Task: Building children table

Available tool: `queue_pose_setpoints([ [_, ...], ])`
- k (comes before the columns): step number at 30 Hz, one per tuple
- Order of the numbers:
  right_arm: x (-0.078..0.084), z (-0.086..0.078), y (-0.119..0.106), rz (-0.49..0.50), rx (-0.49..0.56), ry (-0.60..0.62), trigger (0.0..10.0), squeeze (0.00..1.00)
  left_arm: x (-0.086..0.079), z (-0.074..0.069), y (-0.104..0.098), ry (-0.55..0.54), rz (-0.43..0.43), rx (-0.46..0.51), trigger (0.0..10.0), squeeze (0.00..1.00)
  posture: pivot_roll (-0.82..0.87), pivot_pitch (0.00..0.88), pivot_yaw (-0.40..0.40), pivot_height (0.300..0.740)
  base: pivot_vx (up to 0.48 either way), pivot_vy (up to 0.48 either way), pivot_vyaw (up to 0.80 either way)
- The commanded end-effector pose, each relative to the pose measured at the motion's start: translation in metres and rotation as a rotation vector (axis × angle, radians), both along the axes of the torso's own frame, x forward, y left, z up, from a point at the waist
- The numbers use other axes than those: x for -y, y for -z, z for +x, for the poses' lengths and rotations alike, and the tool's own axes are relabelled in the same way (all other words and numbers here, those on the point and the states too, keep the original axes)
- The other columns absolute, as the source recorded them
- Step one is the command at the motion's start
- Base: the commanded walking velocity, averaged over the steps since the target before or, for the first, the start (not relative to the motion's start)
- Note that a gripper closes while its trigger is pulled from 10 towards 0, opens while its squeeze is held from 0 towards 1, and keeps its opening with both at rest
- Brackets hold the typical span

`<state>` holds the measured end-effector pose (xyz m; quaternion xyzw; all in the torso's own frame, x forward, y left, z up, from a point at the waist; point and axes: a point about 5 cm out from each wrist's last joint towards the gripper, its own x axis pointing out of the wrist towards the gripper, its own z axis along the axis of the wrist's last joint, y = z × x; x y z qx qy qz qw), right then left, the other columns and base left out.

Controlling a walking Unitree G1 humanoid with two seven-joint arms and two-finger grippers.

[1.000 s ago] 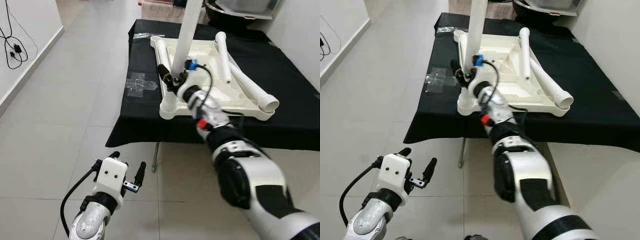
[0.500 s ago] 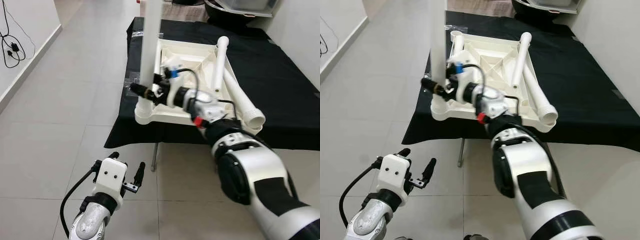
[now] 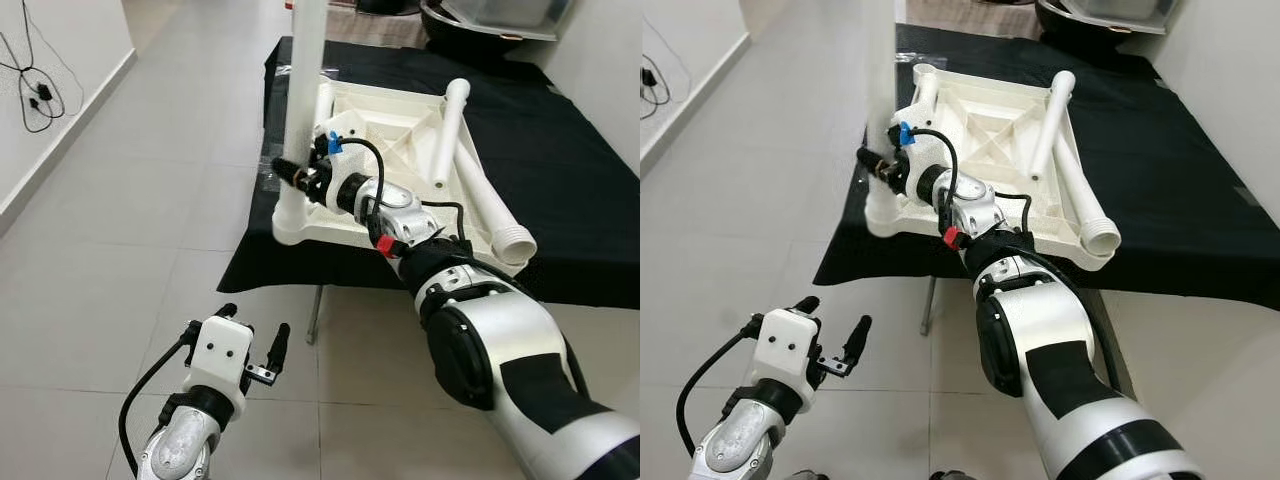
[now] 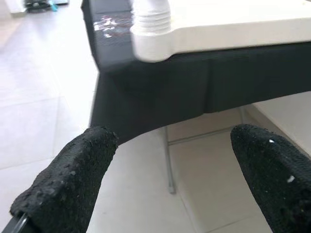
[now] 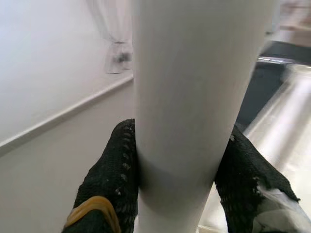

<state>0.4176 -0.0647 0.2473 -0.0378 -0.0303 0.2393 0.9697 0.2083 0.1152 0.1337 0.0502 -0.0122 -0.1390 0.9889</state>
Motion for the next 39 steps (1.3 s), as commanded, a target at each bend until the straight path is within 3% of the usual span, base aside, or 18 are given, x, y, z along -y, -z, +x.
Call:
queue_pose_setpoints([
  [1, 0.023, 0.004, 0.011, -0.007, -0.029, 0.222, 0.0, 0.0, 0.001, -0.001, 0.004, 0.006, 0.005, -0.022, 10.0, 0.0, 0.14, 0.15, -0.143, 0.74, 0.0, 0.0, 0.0],
  [3, 0.026, 0.003, 0.021, 0.015, -0.058, 0.403, 0.0, 0.0, 0.002, 0.0, 0.004, 0.011, 0.009, -0.02, 10.0, 0.0, 0.14, 0.145, -0.139, 0.74, 0.0, 0.0, 0.0],
  [7, 0.025, 0.001, 0.028, 0.038, -0.075, 0.544, 0.0, 0.0, 0.002, 0.0, 0.004, 0.013, 0.011, -0.018, 10.0, 0.0, 0.14, 0.142, -0.142, 0.74, 0.0, 0.0, 0.0],
  [9, 0.021, -0.001, 0.031, 0.081, -0.1, 0.614, 0.0, 0.0, 0.002, 0.001, 0.004, 0.013, 0.012, -0.019, 10.0, 0.0, 0.14, 0.139, -0.141, 0.74, 0.0, 0.0, 0.0],
  [10, 0.011, -0.006, 0.035, 0.16, -0.133, 0.727, 0.0, 0.0, 0.002, 0.001, 0.005, 0.011, 0.015, -0.019, 10.0, 0.0, 0.14, 0.135, -0.141, 0.74, 0.0, 0.0, 0.0],
  [14, -0.002, -0.01, 0.033, 0.226, -0.146, 0.778, 0.0, 0.0, 0.002, 0.002, 0.005, 0.009, 0.017, -0.018, 10.0, 0.0, 0.15, 0.133, -0.142, 0.74, 0.0, 0.0, 0.0],
  [15, -0.01, -0.012, 0.03, 0.256, -0.143, 0.76, 3.0, 0.0, 0.002, 0.002, 0.005, 0.01, 0.018, -0.019, 10.0, 0.0, 0.15, 0.128, -0.144, 0.74, 0.0, 0.0, 0.0],
  [17, -0.015, -0.012, 0.029, 0.274, -0.14, 0.742, 3.0, 0.0, 0.002, 0.002, 0.005, 0.011, 0.018, -0.019, 10.0, 0.0, 0.15, 0.128, -0.144, 0.74, 0.0, 0.0, 0.0],
  [18, -0.021, -0.013, 0.026, 0.273, -0.13, 0.708, 10.0, 0.0, 0.002, 0.002, 0.005, 0.011, 0.018, -0.02, 10.0, 0.0, 0.15, 0.125, -0.147, 0.74, 0.0, 0.0, 0.0],
  [19, -0.026, -0.013, 0.023, 0.284, -0.104, 0.657, 10.0, 1.0, 0.002, 0.002, 0.006, 0.01, 0.017, -0.021, 10.0, 0.0, 0.15, 0.12, -0.147, 0.74, 0.0, 0.0, 0.0],
  [25, -0.027, -0.013, 0.02, 0.287, -0.063, 0.609, 10.0, 1.0, 0.002, 0.002, 0.006, 0.009, 0.016, -0.022, 10.0, 0.0, 0.14, 0.116, -0.144, 0.74, 0.0, 0.0, 0.0],
  [28, -0.015, -0.013, 0.02, 0.266, 0.0, 0.645, 10.0, 1.0, 0.003, 0.002, 0.007, 0.012, 0.009, -0.022, 10.0, 0.0, 0.14, 0.113, -0.141, 0.74, 0.0, 0.0, 0.0],
  [29, -0.01, -0.015, 0.019, 0.246, 0.06, 0.645, 10.0, 0.91, 0.003, 0.003, 0.007, 0.013, 0.006, -0.023, 10.0, 0.0, 0.13, 0.105, -0.137, 0.74, 0.0, 0.0, 0.0],
  [30, -0.01, -0.015, 0.019, 0.246, 0.06, 0.645, 10.0, 0.91, 0.003, 0.003, 0.007, 0.013, 0.006, -0.023, 10.0, 0.0, 0.13, 0.105, -0.137, 0.74, 0.0, 0.0, 0.0],
  [31, -0.008, -0.016, 0.019, 0.234, 0.098, 0.633, 10.0, 0.0, 0.003, 0.003, 0.008, 0.013, 0.005, -0.025, 10.0, 0.0, 0.13, 0.103, -0.136, 0.74, 0.0, 0.0, 0.0],
  [37, -0.004, -0.025, 0.028, 0.226, 0.158, 0.562, 10.0, 0.0, 0.003, 0.005, 0.01, 0.021, 0.007, -0.032, 10.0, 0.0, 0.13, 0.098, -0.133, 0.74, 0.0, 0.0, 0.0],
  [39, 0.0, -0.035, 0.04, 0.231, 0.169, 0.505, 10.0, 0.0, 0.003, 0.006, 0.01, 0.018, 0.008, -0.032, 10.0, 0.0, 0.13, 0.097, -0.127, 0.74, 0.0, 0.0, 0.0],
])
